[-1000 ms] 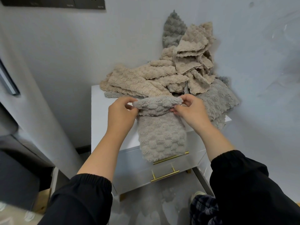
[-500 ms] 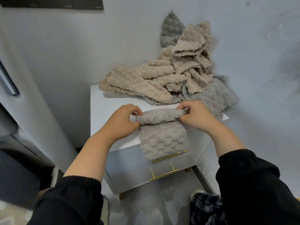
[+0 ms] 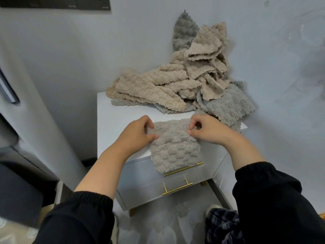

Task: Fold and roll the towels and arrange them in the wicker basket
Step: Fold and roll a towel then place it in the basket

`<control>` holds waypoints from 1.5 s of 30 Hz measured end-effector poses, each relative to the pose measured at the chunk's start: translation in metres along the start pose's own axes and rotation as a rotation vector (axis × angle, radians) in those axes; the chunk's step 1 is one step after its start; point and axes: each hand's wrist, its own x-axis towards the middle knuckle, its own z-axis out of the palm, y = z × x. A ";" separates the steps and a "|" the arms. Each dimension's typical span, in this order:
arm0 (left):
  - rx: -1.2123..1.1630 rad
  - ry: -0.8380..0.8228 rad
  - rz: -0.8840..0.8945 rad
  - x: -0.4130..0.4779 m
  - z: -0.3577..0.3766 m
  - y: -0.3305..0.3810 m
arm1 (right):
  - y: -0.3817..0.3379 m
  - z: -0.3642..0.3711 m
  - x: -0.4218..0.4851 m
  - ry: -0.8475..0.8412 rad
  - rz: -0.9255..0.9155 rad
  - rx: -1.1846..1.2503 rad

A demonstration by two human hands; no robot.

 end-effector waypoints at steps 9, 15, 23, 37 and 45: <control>-0.076 -0.069 -0.056 0.002 -0.006 0.005 | -0.002 -0.005 0.001 -0.119 0.148 0.313; -0.175 0.051 -0.022 0.005 -0.003 0.008 | -0.008 -0.005 0.005 0.009 0.117 0.438; -0.063 0.420 0.141 0.016 0.010 0.006 | -0.018 0.011 0.010 0.385 -0.035 0.235; -0.064 0.075 0.166 0.003 -0.009 0.002 | -0.010 -0.005 -0.005 0.093 -0.046 0.065; -0.042 0.130 0.155 0.003 0.001 0.007 | -0.005 -0.005 -0.005 0.114 -0.089 0.147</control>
